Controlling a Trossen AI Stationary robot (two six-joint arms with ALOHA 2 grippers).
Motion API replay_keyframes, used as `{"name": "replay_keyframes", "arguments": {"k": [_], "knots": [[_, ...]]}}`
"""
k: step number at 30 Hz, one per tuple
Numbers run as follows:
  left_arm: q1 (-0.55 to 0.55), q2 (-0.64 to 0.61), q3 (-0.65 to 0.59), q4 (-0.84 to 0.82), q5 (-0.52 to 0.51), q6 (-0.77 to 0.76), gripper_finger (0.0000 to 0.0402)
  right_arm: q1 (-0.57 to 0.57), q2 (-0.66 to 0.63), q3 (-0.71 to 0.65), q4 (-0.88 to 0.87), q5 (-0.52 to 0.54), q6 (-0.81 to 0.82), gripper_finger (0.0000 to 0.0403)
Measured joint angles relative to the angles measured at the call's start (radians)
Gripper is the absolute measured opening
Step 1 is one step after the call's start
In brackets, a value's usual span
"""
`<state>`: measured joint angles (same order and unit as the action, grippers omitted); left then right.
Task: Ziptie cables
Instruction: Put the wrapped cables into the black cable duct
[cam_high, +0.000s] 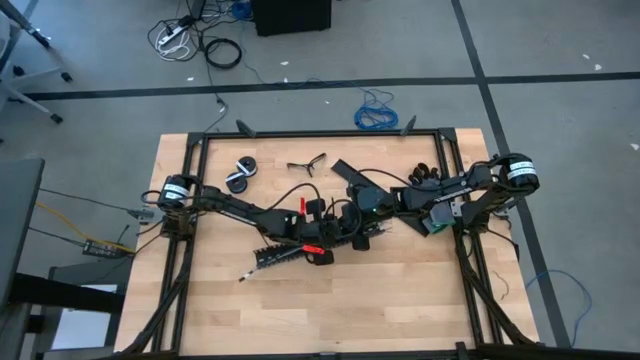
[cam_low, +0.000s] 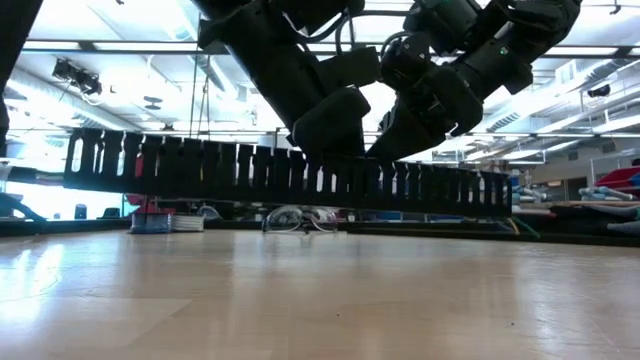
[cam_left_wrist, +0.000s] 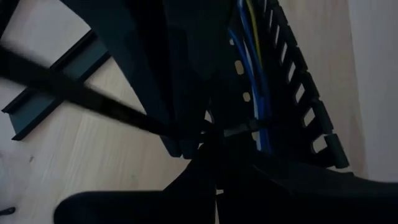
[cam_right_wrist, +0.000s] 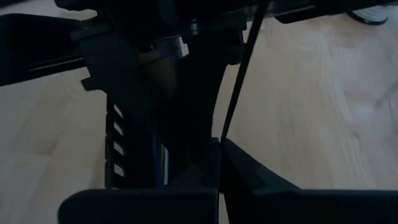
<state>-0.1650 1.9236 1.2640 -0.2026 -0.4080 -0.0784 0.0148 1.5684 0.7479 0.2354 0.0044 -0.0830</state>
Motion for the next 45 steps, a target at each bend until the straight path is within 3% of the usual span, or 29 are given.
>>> {"name": "replay_keyframes", "arguments": {"k": [17, 21, 33, 45], "knots": [[-0.001, 0.0, 0.002, -0.005, -0.009, 0.0, 0.0, -0.009, 0.0, 0.0, -0.006, 0.003, 0.028, 0.0002], [-0.001, 0.0, 0.002, -0.003, -0.009, -0.001, 0.0, -0.015, 0.0, 0.0, -0.02, 0.0, 0.048, 0.003], [-0.007, 0.0, 0.003, -0.008, -0.017, 0.0, 0.0, -0.047, 0.002, 0.0, 0.006, 0.014, 0.059, 0.0171], [-0.029, -0.002, 0.005, -0.017, 0.001, 0.048, 0.0, -0.062, 0.003, -0.002, 0.091, 0.018, 0.037, 0.0187]]}}
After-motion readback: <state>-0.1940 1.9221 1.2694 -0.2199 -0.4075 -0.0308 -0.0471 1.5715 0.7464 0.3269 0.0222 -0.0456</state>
